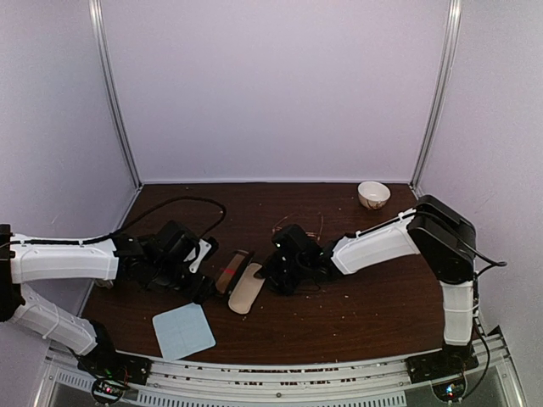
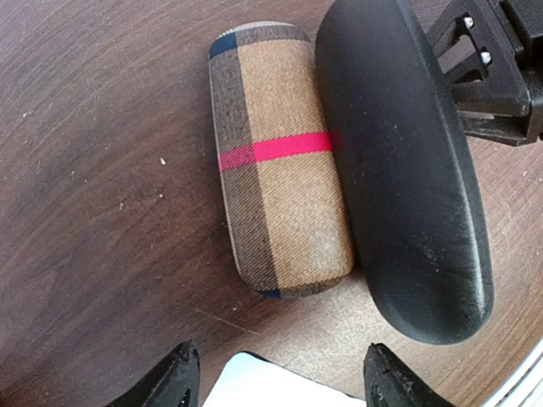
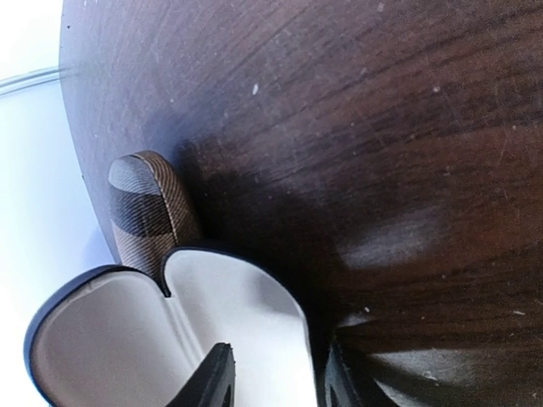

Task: Organize the sunglasses
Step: Place the opened sunglasses case at the center of the board, then move the corner of the glasses cleaning cloth to the center of the board.

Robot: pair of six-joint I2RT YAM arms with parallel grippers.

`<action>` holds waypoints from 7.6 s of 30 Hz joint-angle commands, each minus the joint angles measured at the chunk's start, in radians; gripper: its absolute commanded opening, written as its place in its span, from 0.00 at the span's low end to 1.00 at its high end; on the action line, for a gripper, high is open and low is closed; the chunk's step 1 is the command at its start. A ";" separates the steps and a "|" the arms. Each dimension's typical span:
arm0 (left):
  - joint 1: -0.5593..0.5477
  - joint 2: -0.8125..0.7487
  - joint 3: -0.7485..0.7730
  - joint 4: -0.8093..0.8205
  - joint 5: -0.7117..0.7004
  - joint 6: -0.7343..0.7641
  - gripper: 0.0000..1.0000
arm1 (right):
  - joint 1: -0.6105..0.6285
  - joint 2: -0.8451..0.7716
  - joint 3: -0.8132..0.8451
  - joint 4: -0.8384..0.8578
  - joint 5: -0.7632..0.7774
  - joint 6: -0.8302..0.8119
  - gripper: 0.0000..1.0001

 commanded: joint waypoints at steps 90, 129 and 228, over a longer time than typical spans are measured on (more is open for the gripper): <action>-0.022 -0.424 -0.159 -0.423 -0.271 -0.569 0.68 | 0.402 0.329 0.622 -0.550 0.057 -1.842 0.27; -0.018 -0.363 -0.072 -0.345 -0.265 -0.479 0.64 | 0.292 -0.077 -0.063 -0.501 0.219 -1.657 0.00; -0.018 -0.080 0.080 -0.057 -0.135 -0.115 0.60 | 0.113 -0.370 -0.350 -0.540 0.182 -1.013 0.17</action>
